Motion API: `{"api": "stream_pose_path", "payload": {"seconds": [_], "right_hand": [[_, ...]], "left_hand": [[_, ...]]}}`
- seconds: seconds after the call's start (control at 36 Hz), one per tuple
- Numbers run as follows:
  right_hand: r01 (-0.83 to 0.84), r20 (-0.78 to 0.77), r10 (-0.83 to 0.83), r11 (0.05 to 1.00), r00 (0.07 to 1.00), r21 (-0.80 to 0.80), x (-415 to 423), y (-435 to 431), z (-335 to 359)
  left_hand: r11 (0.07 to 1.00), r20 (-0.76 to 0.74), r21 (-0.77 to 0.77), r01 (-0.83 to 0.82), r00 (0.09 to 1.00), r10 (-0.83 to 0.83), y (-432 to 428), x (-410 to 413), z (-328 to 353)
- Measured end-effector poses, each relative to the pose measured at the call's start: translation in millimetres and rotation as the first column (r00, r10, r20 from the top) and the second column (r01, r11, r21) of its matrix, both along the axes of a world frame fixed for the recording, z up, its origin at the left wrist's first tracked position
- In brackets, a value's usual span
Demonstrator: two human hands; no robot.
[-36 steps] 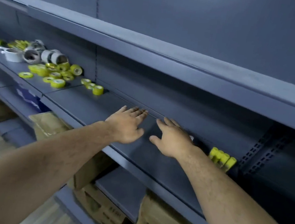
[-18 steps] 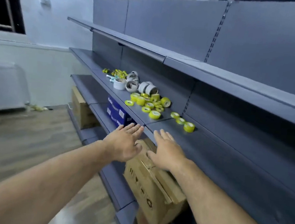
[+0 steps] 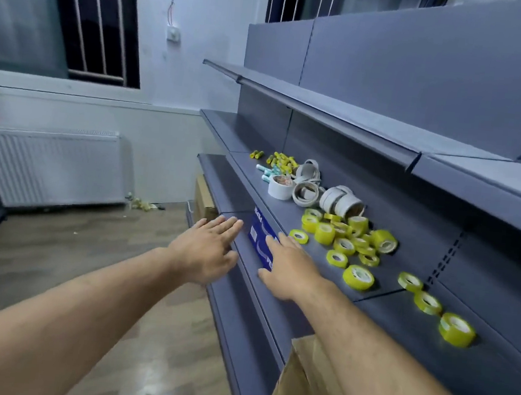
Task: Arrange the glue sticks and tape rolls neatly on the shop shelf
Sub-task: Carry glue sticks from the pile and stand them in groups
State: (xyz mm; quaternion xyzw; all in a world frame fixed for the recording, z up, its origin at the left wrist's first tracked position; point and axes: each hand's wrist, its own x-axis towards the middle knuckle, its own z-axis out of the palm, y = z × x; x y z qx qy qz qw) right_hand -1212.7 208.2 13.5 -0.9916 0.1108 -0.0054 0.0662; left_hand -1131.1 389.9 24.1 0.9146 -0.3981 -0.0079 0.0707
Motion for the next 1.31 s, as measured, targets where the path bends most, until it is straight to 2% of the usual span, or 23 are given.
{"api": "stream_pose_path", "payload": {"seconds": [0.36, 0.67, 0.89, 1.17, 1.31], "right_hand": [[-0.051, -0.051, 0.05, 0.998, 0.997, -0.023, 188, -27, -16], [0.081, -0.075, -0.084, 0.996, 0.994, -0.047, 352, -36, 0], [0.166, -0.092, -0.17, 0.985, 0.981, -0.045, 444, -57, 5], [0.24, -0.081, -0.237, 0.97, 0.968, 0.031, 580, -130, -8], [0.333, -0.072, -0.329, 0.942, 0.942, 0.047, 648, -183, -17]], "left_hand": [[0.999, -0.001, -0.015, -0.044, 0.999, 0.044, -21, 176, -14], [0.998, 0.011, 0.006, 0.056, 0.998, -0.056, -44, 373, -15], [0.992, -0.018, -0.015, 0.126, 0.992, -0.126, -75, 476, -12], [0.987, -0.011, -0.002, 0.159, 0.987, -0.159, -137, 609, -32], [0.986, -0.009, 0.027, 0.165, 0.986, -0.165, -177, 677, -33]]}}
